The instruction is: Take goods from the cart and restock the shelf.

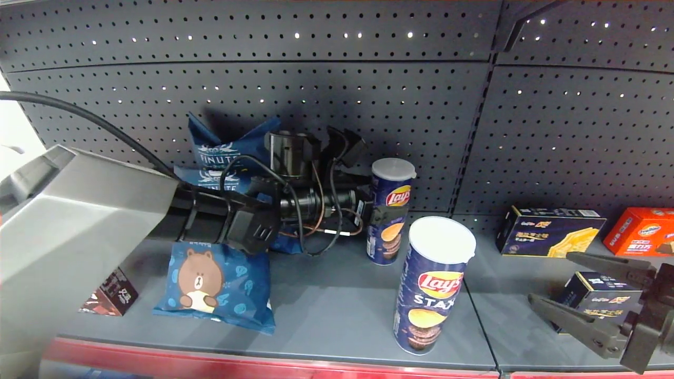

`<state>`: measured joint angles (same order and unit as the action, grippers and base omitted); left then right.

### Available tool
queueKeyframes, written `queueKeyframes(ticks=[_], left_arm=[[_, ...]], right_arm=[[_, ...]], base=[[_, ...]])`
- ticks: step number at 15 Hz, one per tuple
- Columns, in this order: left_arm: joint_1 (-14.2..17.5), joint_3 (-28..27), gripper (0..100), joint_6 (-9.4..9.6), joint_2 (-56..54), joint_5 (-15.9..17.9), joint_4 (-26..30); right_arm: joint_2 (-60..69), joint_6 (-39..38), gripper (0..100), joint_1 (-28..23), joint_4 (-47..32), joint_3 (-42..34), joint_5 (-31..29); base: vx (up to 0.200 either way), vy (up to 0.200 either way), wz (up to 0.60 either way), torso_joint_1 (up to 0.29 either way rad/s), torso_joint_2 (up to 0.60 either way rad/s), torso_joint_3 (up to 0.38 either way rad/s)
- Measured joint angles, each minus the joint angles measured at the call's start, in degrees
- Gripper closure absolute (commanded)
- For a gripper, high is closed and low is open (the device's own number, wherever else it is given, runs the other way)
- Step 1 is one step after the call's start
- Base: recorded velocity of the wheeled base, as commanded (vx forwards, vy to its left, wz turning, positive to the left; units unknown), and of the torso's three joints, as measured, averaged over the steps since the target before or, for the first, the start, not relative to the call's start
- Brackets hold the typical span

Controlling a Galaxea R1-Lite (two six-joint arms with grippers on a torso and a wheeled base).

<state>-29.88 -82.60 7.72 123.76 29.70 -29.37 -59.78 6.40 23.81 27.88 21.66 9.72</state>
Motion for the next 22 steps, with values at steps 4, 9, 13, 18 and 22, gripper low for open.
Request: queueKeyframes(ticks=[4, 9, 13, 18, 22], left_arm=[[0.7, 8.2, 0, 1.80, -6.1, -1.8, -0.1], [0.9, 19.1, 0, 1.85, -14.4, -4.8, -2.6], [0.6, 25.2, 0, 1.67, -22.1, -13.8, -2.6], [0.0, 33.1, 0, 1.10, -32.2, -25.9, -2.1], [0.3, 37.3, 0, 1.39, -38.0, -31.8, -2.4]], right_arm=[[-0.5, 0.0, 0, -0.2, 0.0, -1.9, 0.0], [-0.4, 0.0, 0, 0.0, -0.2, -5.4, -0.1], [-1.7, 0.0, 0, 1.9, -1.7, -6.0, -1.1], [-7.9, 0.2, 0, 2.8, -2.4, -5.0, -7.8], [-12.2, 0.2, 0, 4.2, -2.5, -2.3, -8.2]], base=[[0.000, 0.000, 0.00, 0.000, 0.00, 0.000], [0.000, 0.000, 0.00, 0.000, 0.00, 0.000], [0.000, 0.000, 0.00, 0.000, 0.00, 0.000], [0.000, 0.000, 0.00, 0.000, 0.00, 0.000], [0.000, 0.000, 0.00, 0.000, 0.00, 0.000]])
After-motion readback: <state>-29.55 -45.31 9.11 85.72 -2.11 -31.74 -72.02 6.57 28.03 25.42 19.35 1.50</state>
